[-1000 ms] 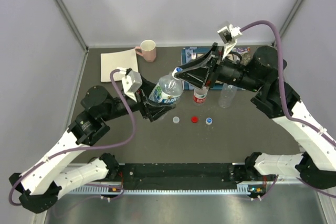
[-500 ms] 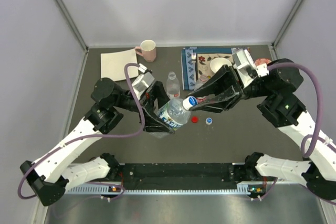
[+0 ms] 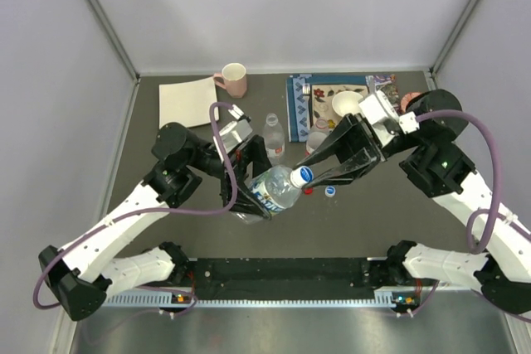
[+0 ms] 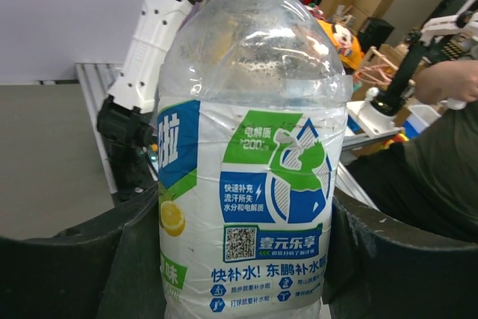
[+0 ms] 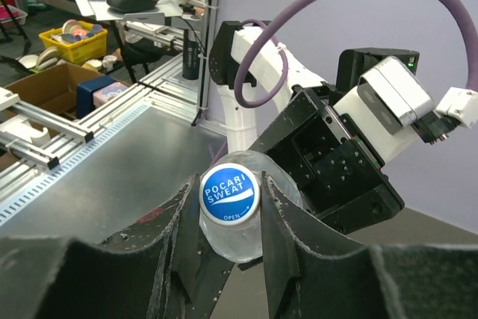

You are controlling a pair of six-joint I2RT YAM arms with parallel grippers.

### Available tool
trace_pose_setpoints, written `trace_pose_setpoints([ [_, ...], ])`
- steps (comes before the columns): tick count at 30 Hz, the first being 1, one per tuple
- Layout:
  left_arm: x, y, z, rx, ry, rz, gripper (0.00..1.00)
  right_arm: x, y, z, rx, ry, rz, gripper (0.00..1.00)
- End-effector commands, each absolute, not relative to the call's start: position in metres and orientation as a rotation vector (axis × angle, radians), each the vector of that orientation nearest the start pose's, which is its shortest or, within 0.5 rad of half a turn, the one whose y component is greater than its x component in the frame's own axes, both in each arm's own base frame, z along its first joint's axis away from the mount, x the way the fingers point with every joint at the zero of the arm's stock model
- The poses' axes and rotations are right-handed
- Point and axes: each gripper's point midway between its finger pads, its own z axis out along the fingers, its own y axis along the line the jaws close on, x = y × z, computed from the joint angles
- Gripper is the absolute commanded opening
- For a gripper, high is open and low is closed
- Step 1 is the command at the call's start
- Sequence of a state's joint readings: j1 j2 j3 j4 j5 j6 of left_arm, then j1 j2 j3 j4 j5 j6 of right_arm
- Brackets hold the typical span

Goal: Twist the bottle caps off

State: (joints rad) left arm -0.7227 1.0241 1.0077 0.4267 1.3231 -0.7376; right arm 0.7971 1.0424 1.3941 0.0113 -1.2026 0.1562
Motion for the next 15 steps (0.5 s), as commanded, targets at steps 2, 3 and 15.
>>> trace_pose_setpoints([
  [2,0.098,-0.292,0.424,1.128,1.213,-1.615,0.43,0.044,0.278,0.477,-1.393,0.952,1.554,0.3],
  [3,0.103,-0.292,0.426,1.127,1.192,-1.554,0.43,0.049,0.279,0.479,-1.351,0.988,1.53,0.4],
  [15,0.153,-0.285,0.411,0.937,1.309,-1.236,0.43,0.134,0.266,0.542,-0.685,1.25,1.283,0.77],
])
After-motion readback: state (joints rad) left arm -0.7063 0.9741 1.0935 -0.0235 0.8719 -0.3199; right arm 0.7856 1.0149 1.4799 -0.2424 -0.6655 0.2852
